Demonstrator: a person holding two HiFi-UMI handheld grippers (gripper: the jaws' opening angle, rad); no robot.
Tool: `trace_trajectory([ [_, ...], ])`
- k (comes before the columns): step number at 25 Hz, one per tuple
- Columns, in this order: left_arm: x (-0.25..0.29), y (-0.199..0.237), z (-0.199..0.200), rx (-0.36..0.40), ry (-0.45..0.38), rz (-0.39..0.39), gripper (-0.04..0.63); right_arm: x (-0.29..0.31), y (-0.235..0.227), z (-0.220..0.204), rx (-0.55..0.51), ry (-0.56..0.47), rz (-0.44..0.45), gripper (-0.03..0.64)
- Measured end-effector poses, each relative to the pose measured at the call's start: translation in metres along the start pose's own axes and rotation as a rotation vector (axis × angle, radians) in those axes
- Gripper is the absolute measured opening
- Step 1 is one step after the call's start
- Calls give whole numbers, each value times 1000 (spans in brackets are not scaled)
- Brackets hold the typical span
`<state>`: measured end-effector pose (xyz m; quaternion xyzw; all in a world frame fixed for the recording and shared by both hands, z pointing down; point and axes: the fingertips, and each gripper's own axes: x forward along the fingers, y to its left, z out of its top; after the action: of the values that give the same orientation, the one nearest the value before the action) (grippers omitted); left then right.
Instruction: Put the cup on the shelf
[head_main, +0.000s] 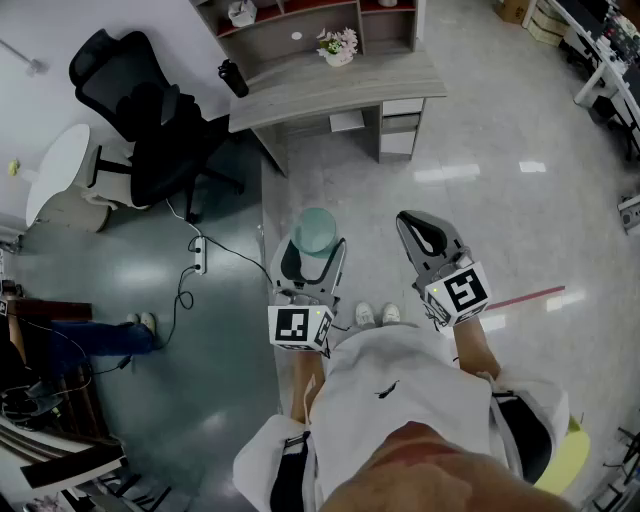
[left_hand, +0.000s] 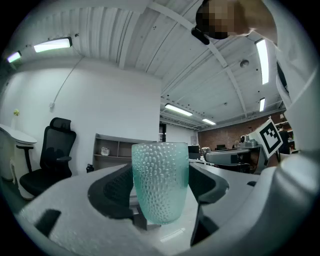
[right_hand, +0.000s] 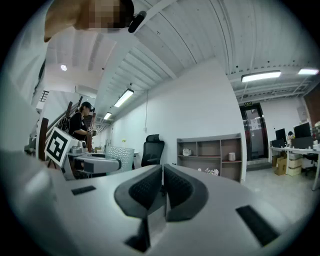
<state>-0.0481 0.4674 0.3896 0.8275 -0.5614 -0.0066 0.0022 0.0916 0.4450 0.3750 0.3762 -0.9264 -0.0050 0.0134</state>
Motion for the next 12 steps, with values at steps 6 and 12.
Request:
trace_trajectory([
  [6,2,-23,-3,8,11,7,362,-19,-12,5,30,-45,3,35],
  [12,5,-40,-1,11,5,25,362,-29,-21,3,25,-45,33,35],
])
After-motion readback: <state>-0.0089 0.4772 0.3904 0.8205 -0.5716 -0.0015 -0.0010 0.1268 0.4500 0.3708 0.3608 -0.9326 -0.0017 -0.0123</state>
